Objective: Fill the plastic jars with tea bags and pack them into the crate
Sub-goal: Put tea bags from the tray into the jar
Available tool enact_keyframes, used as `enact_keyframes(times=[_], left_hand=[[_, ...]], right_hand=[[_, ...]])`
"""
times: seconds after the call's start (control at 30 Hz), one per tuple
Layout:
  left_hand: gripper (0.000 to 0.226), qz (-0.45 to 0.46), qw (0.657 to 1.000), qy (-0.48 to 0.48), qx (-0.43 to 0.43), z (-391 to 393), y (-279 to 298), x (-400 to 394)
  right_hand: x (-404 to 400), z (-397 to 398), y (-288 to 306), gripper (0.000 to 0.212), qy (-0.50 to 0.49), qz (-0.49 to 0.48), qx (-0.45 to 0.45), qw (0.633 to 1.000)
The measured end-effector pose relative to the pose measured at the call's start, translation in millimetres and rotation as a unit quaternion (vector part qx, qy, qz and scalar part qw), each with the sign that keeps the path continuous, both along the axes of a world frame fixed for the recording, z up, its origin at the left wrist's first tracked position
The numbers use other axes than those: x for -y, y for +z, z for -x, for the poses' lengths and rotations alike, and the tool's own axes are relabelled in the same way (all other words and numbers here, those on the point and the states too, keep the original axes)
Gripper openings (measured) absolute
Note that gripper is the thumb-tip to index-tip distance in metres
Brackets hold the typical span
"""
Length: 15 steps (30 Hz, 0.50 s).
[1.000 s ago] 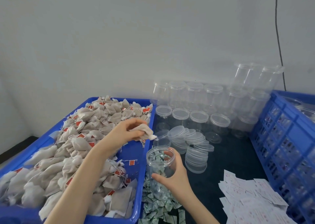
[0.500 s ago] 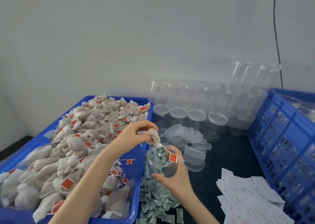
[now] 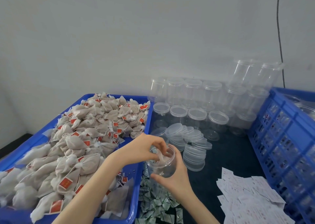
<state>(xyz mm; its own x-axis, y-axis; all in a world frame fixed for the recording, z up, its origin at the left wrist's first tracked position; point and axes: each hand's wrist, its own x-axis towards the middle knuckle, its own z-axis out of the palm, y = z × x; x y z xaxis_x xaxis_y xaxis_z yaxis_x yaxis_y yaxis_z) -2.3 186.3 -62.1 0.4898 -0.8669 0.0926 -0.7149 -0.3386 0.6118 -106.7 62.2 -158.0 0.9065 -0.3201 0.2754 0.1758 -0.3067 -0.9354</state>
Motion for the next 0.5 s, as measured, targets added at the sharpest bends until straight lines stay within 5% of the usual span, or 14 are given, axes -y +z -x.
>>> enact_keyframes(times=[0.17,0.33,0.4,0.5], left_hand=[[0.036,0.025,1.000,0.014,0.003,-6.0,0.2,-6.5],[0.031,0.043,0.987,0.146,0.044,-24.3,2.2,-24.9],[0.020,-0.085,0.971,0.203,0.092,-35.5,-2.7,-33.6],[0.036,-0.383,0.898,0.183,0.114,-42.6,-19.0,-38.4]], right_hand=[[-0.7,0.1,-0.2,0.091,0.008,0.002,0.004,1.000],[2.8,1.7,0.2,0.090,0.005,-0.011,0.009,1.000],[4.7,2.5,1.1,0.091,0.007,-0.015,0.005,1.000],[7.1,3.2,3.4,0.091,0.013,-0.012,0.002,1.000]])
